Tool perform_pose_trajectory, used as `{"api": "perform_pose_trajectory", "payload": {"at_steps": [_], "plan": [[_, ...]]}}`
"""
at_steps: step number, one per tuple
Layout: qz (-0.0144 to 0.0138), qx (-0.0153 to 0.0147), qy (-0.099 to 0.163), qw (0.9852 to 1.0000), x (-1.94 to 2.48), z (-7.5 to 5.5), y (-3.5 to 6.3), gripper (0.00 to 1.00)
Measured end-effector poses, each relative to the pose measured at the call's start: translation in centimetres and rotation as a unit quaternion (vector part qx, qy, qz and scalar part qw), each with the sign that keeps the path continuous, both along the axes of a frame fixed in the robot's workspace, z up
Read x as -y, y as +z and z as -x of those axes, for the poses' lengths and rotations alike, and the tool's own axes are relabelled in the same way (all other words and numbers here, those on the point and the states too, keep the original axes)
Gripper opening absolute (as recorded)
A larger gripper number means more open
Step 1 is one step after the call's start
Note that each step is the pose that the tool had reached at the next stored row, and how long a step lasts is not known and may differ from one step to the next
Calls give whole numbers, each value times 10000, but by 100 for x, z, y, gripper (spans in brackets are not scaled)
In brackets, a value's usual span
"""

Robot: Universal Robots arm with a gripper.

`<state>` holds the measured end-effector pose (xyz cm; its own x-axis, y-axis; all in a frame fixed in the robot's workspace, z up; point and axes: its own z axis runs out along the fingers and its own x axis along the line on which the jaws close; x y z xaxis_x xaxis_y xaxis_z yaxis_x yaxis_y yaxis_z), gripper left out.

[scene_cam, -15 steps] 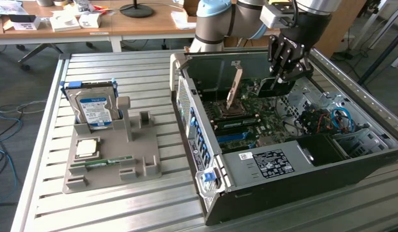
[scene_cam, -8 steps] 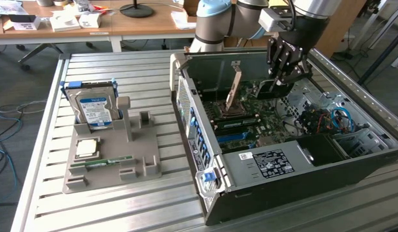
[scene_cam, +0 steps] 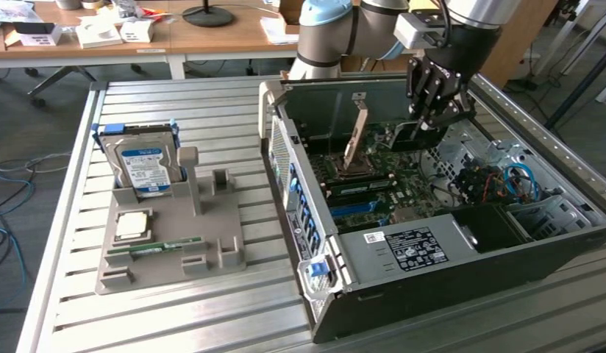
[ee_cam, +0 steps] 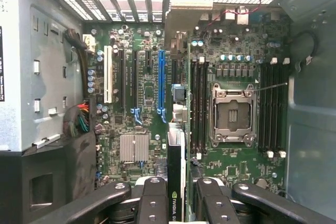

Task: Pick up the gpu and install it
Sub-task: 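Insert the gpu into the slot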

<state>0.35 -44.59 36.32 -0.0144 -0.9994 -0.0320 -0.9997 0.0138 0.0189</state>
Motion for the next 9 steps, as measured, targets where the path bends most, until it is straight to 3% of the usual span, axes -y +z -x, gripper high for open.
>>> {"api": "perform_pose_trajectory", "payload": {"at_steps": [9], "plan": [[1, 0, 0, 10000, 24, 0, -23, 26]]}}
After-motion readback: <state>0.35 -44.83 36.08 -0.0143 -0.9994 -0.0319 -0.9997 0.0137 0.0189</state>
